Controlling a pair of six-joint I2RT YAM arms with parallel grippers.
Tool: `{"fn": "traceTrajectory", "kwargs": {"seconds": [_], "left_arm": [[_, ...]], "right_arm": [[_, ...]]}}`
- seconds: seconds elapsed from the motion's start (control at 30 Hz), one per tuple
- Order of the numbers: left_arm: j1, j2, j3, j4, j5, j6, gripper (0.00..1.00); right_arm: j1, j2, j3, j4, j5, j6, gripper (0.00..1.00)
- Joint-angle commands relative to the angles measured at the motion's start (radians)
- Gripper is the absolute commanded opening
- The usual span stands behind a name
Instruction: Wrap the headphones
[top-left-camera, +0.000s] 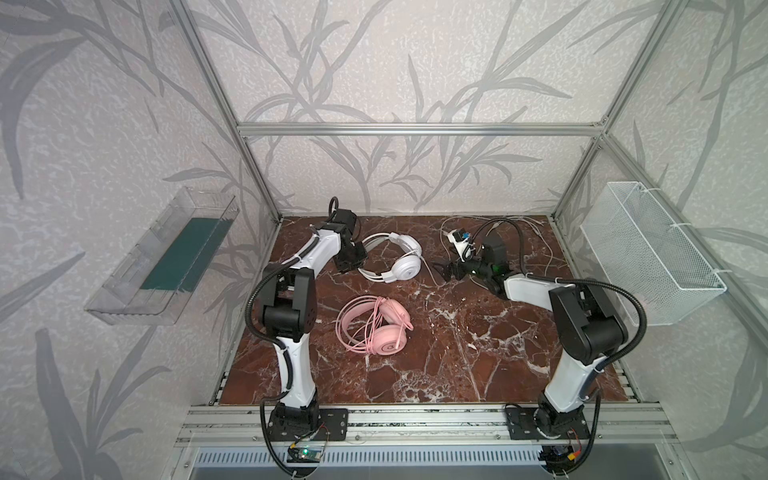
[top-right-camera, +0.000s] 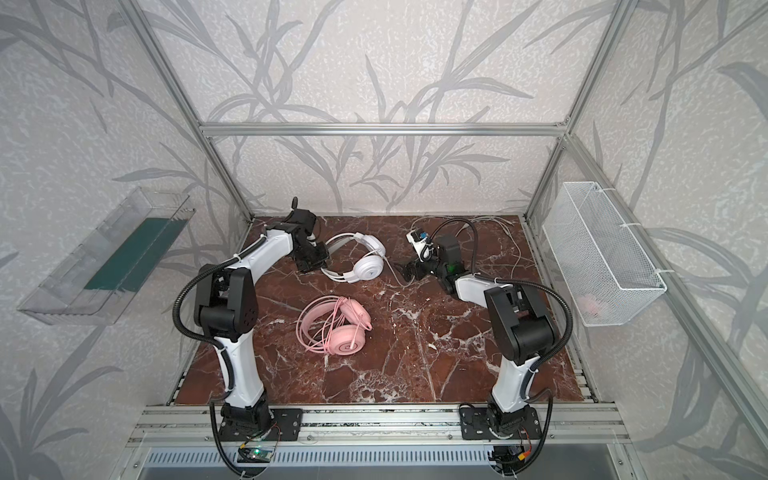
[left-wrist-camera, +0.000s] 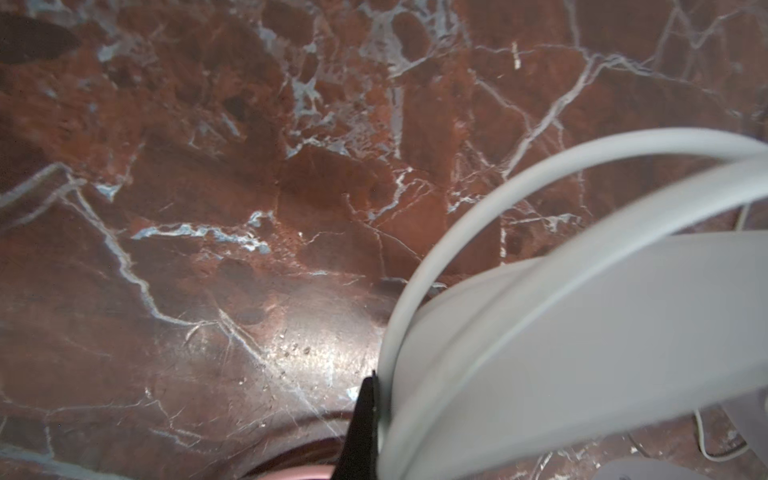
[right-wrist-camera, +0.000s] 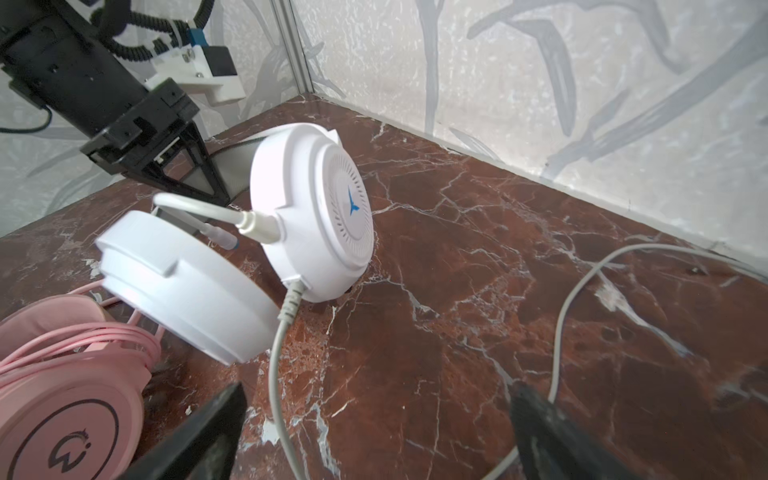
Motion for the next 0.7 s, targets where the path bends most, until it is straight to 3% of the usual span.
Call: {"fn": "traceTrajectory", "kwargs": {"seconds": [0.0, 0.43, 0.5, 0.67], "left_arm": [[-0.008, 0.008, -0.011, 0.121, -0.023, -0.096, 0.00], [-0.027, 0.131, -0.039, 0.143, -0.053, -0.091, 0.06], [-0.027, 0.133, -0.047, 0.146, -0.060, -0.087, 0.11], [-0.027, 0.134, -0.037, 0.125, -0.067, -0.058, 0.38]], "right_arm": [[0.002, -0.069, -0.029, -0.026, 0.063, -0.010, 0.99], [0.003, -0.184, -0.050, -0.110, 0.100, -0.062, 0.99], [0.002, -0.200, -0.053, -0.125, 0.100, -0.073, 0.99], [0.002, -0.231, -0.061, -0.161, 0.110, -0.095, 0.99]]}}
